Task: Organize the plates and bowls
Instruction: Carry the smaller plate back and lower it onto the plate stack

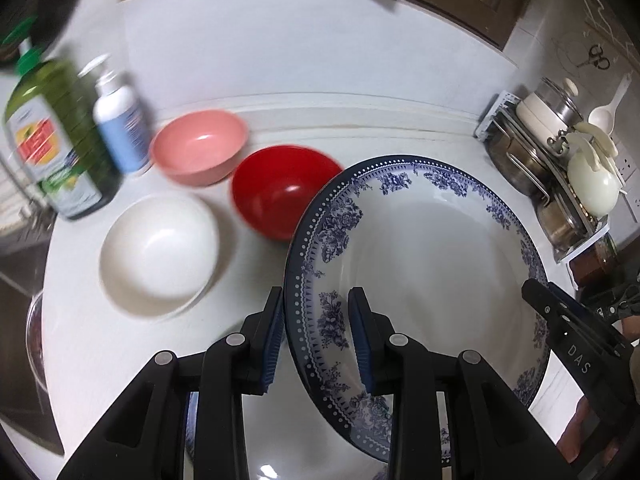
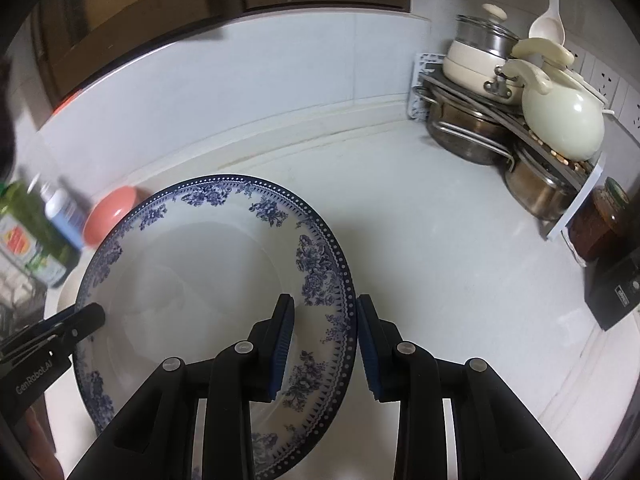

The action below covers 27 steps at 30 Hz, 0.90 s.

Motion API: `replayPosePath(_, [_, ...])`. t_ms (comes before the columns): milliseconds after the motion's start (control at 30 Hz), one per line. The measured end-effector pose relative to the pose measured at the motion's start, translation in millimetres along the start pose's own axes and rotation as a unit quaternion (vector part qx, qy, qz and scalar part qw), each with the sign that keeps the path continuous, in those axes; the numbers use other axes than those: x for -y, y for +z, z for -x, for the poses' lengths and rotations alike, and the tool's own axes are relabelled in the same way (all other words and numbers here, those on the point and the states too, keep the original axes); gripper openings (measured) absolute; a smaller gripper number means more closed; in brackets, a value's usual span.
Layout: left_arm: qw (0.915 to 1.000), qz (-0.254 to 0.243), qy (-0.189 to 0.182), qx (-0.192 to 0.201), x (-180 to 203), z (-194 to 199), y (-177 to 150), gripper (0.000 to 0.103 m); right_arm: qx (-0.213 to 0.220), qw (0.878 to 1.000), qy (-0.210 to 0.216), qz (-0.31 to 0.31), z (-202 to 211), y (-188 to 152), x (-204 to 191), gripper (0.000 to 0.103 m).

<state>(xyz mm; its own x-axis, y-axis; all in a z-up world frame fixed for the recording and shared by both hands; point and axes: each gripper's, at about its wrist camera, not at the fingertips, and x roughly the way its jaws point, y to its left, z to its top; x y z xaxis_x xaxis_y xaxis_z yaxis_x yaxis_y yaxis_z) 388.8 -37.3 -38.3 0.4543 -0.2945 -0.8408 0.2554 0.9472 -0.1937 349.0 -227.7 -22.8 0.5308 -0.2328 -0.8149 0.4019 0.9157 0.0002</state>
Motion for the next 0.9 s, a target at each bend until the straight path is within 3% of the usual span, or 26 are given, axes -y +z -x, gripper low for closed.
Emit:
replayPosePath(567, [0.9989, 0.041, 0.019, -0.015, -61.1, 32.0, -87.0, 0.032, -0.014, 0.999, 0.018, 0.042, 31.9, -78.3, -46.5, 0.033])
replayPosePath(900, [0.9973, 0.044, 0.042, -0.041, -81.3, 16.0, -112.7, 0.032, -0.049, 0.996, 0.036, 0.060, 10.9, -106.9, -61.5, 0.033])
